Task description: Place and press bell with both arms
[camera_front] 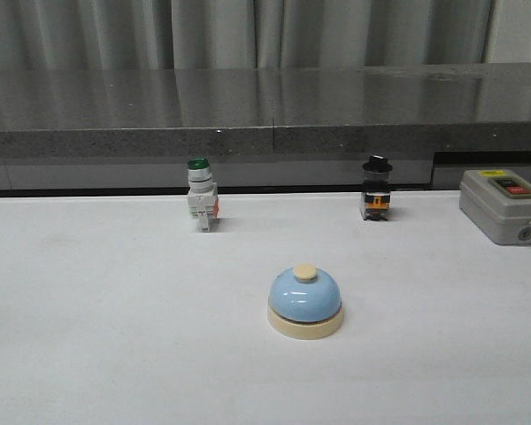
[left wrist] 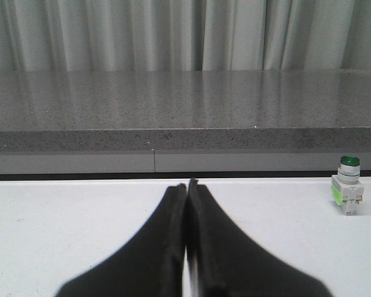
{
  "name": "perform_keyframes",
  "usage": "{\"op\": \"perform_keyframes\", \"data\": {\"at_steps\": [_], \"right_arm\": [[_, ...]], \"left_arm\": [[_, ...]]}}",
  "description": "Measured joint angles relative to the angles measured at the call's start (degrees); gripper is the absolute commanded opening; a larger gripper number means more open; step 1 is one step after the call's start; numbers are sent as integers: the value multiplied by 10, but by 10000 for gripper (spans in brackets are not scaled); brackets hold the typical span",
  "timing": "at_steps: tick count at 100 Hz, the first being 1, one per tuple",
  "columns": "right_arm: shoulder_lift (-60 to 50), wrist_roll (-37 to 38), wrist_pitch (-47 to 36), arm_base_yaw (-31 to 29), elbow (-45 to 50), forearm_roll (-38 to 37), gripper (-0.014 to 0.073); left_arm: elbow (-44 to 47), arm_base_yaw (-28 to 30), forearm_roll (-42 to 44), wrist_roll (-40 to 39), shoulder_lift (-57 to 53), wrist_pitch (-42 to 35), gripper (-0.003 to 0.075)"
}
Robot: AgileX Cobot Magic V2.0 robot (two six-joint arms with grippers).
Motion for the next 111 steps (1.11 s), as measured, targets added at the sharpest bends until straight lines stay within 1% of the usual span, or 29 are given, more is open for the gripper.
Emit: {"op": "perform_keyframes", "data": {"at_steps": [18, 38, 64, 111], "right_arm": [[-8, 0, -21, -27, 45, 13, -60], [-9, 0, -51, -35, 79, 14, -60], [-9, 0, -66, -35, 81, 15, -60], [-9, 0, -66, -35, 81, 16, -60]], "left_arm": [[0, 0, 0, 0, 0, -1, -20], [0, 0, 0, 0, 0, -1, -20], [0, 0, 0, 0, 0, -1, -20], [0, 0, 0, 0, 0, -1, -20]]}}
